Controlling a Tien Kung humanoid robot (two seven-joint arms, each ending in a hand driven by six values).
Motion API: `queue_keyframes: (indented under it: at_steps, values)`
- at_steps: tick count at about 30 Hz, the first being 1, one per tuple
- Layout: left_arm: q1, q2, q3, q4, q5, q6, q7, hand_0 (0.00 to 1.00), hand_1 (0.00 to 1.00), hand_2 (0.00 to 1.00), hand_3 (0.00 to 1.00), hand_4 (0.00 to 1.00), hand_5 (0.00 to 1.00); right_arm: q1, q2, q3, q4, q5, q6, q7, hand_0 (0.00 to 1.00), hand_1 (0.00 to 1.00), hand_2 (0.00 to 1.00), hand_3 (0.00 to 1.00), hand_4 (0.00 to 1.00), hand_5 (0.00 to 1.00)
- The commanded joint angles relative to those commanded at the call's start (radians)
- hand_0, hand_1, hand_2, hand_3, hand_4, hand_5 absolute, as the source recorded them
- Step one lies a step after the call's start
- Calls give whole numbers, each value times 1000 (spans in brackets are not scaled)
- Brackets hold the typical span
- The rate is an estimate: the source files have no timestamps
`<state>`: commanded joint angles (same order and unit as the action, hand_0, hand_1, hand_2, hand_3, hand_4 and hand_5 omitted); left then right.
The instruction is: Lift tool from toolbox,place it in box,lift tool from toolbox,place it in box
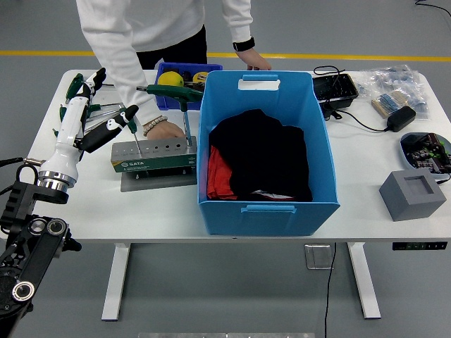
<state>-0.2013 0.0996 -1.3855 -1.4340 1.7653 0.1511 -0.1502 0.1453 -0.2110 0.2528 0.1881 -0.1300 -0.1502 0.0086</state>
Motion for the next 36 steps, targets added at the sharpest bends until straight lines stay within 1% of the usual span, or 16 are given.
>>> queue_keyframes:
  at_steps: [1, 4, 6, 7, 9, 12, 15, 18, 21, 24, 25, 27, 30, 31, 36]
  values:
    - [-15, 6, 17, -8, 46, -8, 12, 998, 998, 998, 998, 998, 342, 0, 0, 0, 0, 0, 0, 0, 669, 653, 727, 572, 770, 710]
    - [-67, 26, 78, -29, 175, -33, 58, 998, 998, 998, 998, 998, 342, 2, -1, -2, 0, 1, 0, 0, 669, 653, 727, 572, 770, 710]
    - [-100, 32, 115, -34, 254, -44, 88, 998, 998, 998, 998, 998, 342, 3, -1, -5, 0, 8, 0, 1, 669, 653, 727, 572, 770, 710]
    - [-122, 35, 140, -34, 299, -50, 108, 998, 998, 998, 998, 998, 311, 3, -1, -6, 0, 12, 0, 2, 669, 653, 727, 571, 770, 710]
    - [-157, 36, 176, -29, 384, -59, 138, 998, 998, 998, 998, 998, 311, 5, -2, -6, 0, 14, 0, 2, 669, 653, 727, 571, 770, 710]
    - [-218, 30, 229, -10, 504, -98, 206, 998, 998, 998, 998, 998, 311, 9, -3, -7, 1, 11, 1, 1, 669, 653, 727, 571, 770, 710]
    - [-262, 22, 264, 15, 504, -117, 251, 998, 998, 998, 998, 998, 305, 10, -3, -3, 1, 4, 2, -1, 669, 655, 727, 572, 770, 709]
    - [-300, 15, 292, 51, 504, -126, 278, 998, 998, 998, 998, 998, 305, 11, -3, -1, 2, 1, 1, -2, 669, 655, 727, 572, 770, 709]
    - [-345, 9, 314, 103, 504, -133, 298, 998, 998, 998, 998, 998, 299, 12, -3, 4, 2, -8, 2, -4, 669, 655, 727, 571, 770, 709]
    - [-389, 4, 331, 164, 504, -120, 309, 998, 998, 998, 998, 998, 299, 12, -3, 6, 3, -12, 2, -6, 669, 655, 727, 571, 770, 709]
    - [-398, 2, 335, 179, 504, -119, 314, 885, 915, 917, 916, 998, 313, 13, -3, 6, 3, -12, 2, -6, 670, 655, 726, 572, 770, 709]
    - [-429, 0, 350, 227, 504, -107, 324, 885, 915, 917, 916, 998, 313, 14, -4, 6, 3, -14, 3, -6, 670, 655, 726, 572, 770, 709]
    - [-459, 0, 367, 280, 504, -90, 331, 885, 915, 917, 916, 998, 313, 16, -5, 6, 3, -14, 3, -6, 670, 655, 726, 572, 770, 709]
    - [-468, 0, 375, 296, 504, -84, 331, 768, 761, 747, 780, 998, 401, 16, -5, 6, 4, -15, 3, -6, 670, 657, 726, 573, 771, 711]
    - [-522, 5, 415, 391, 504, -64, 331, 768, 761, 747, 780, 998, 401, 19, -7, 8, 4, -17, 3, -8, 670, 657, 726, 573, 771, 711]
